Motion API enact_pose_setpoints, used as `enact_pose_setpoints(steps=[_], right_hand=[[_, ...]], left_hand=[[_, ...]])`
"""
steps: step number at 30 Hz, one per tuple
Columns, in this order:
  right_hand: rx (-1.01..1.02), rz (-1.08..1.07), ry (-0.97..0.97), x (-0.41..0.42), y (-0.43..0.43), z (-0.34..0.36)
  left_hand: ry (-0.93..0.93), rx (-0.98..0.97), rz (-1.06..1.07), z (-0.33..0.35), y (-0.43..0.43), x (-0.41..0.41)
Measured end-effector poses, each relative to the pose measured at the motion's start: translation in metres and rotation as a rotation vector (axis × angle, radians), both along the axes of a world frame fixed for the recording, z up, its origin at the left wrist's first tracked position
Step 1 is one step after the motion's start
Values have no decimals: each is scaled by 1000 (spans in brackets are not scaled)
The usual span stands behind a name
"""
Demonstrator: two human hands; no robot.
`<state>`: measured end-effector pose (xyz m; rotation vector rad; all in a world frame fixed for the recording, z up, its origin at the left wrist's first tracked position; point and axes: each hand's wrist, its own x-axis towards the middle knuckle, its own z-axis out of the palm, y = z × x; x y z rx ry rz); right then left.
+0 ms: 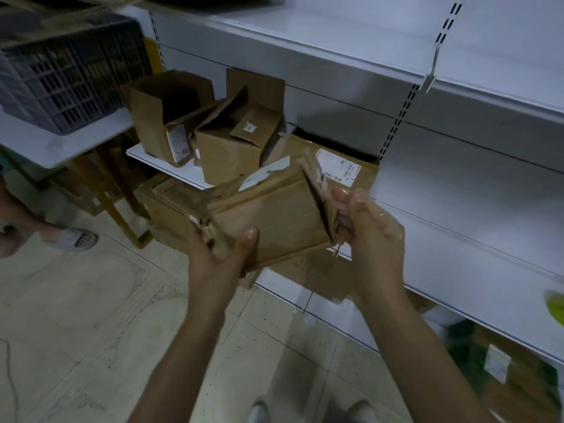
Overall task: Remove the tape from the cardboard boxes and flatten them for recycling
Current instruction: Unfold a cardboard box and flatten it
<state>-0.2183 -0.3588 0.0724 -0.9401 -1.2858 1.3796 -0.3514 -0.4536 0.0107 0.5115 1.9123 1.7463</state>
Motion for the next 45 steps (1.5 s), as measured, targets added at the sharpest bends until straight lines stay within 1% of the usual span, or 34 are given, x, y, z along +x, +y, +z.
enact_pose_setpoints(steps=[1,2,3,5,8,10,12,15,17,20,22,24,28,29,30,31,33,34,36,37,39,41,42,43,45], right_hand=[[10,-17,-9,-4,-5,-2],[33,-20,-24,-7,-11,-4],[79,-22,-55,-10,-17,-7],[187,-6,-96,-13,-25,-10],[201,86,-68,-9,-29,-4],[132,164,-41,-3,-28,1],[29,214,-37,0,-25,5],[-206,323,81,4,-13,12],[-378,366,180,6,-4,13],[-637,351,303,12,7,10],[-697,289,345,19,18,9],[-694,232,358,27,28,9],[-661,188,310,31,39,7],[-631,181,314,31,39,6],[-545,190,291,30,37,4],[-377,211,191,31,33,2],[114,315,-235,31,22,-3],[281,421,-423,29,17,-8],[441,619,-667,24,9,-19],[524,650,-747,23,6,-23],[719,602,-874,26,5,-26],[832,541,-906,32,6,-26],[835,533,-886,36,8,-25],[806,525,-861,39,9,-24],[683,543,-854,49,13,-19]], left_hand=[[76,17,67,-2,4,8],[138,44,71,-1,9,16],[166,65,25,0,13,24],[166,28,-113,4,21,35],[215,-39,-197,5,24,31],[216,-2,-215,7,23,25],[177,96,-227,7,22,19],[199,187,-219,5,18,12],[234,173,-222,4,18,7],[276,144,-240,6,18,-2],[304,151,-255,5,16,-9],[319,162,-287,3,13,-15],[358,170,-335,-4,13,-17],[366,170,-336,-7,14,-17],[370,170,-330,-9,15,-17],[376,167,-317,-11,16,-17],[415,161,-275,-15,19,-18],[445,168,-257,-17,20,-17],[504,186,-236,-20,23,-14],[531,189,-230,-22,24,-13],[557,191,-235,-24,24,-12],[568,191,-257,-26,22,-13],[574,186,-271,-27,22,-13],[571,180,-288,-29,23,-13],[543,171,-328,-31,26,-11]])
